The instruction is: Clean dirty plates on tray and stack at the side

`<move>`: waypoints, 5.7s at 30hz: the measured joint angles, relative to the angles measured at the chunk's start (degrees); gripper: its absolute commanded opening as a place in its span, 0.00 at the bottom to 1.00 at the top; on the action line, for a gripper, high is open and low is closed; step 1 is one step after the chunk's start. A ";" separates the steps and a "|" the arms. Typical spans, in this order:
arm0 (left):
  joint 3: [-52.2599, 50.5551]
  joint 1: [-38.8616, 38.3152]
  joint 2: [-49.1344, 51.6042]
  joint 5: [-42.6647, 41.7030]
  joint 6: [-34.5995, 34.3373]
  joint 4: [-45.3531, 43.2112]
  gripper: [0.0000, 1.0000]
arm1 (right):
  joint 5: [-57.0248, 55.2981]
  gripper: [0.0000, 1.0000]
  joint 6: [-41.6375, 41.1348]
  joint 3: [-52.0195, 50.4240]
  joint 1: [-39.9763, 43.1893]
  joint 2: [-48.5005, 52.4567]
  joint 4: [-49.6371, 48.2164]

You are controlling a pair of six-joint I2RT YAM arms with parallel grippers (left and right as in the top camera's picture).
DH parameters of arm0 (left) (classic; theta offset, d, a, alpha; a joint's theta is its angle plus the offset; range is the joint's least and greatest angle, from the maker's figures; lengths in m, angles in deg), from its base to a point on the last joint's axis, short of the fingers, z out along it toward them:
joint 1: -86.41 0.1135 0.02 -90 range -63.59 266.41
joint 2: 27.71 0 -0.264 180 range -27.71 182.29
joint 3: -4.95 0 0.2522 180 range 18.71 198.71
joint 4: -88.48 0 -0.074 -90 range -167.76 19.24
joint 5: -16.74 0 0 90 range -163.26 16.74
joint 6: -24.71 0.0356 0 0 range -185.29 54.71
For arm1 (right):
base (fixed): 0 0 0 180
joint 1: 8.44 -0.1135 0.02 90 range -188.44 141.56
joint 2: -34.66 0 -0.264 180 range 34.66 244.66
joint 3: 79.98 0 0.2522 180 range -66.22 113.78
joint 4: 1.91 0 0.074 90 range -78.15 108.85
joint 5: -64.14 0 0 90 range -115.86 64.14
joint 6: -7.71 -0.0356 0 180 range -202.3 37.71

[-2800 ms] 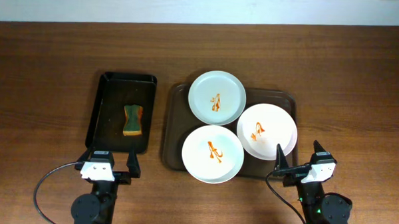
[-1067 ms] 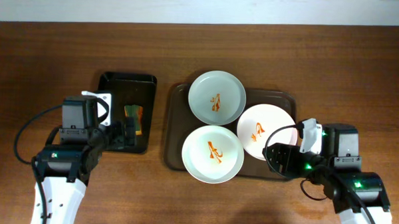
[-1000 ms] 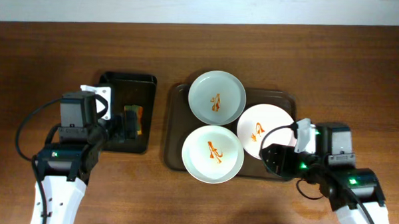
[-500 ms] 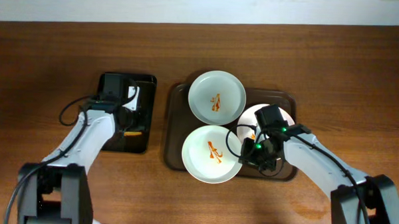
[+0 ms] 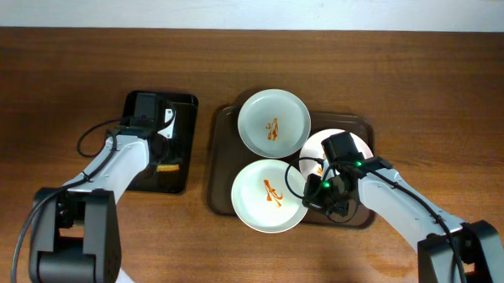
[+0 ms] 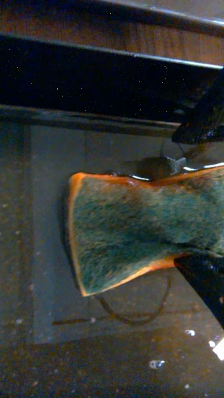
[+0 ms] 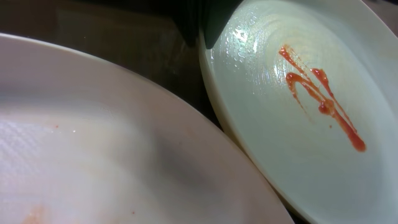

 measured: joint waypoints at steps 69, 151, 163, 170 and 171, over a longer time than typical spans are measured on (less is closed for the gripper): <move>-0.92 -7.80 -6.08 -6.32 -10.08 4.31 0.00 | -0.02 0.04 -0.02 0.00 0.00 0.04 -1.01; 2.14 -6.56 -9.18 2.54 -15.69 8.81 0.00 | -58.53 0.04 0.07 23.19 -13.09 -5.53 16.39; 2.14 -6.56 -9.18 2.29 -13.77 8.61 0.00 | -34.03 0.05 1.73 23.58 47.63 -0.33 16.24; 2.14 -6.56 -9.18 2.27 -13.77 8.59 0.00 | -16.61 0.48 11.98 23.89 47.91 3.93 16.81; 2.14 -6.56 -9.18 2.27 -13.77 8.59 0.00 | -10.97 0.49 15.91 25.18 47.04 3.78 17.81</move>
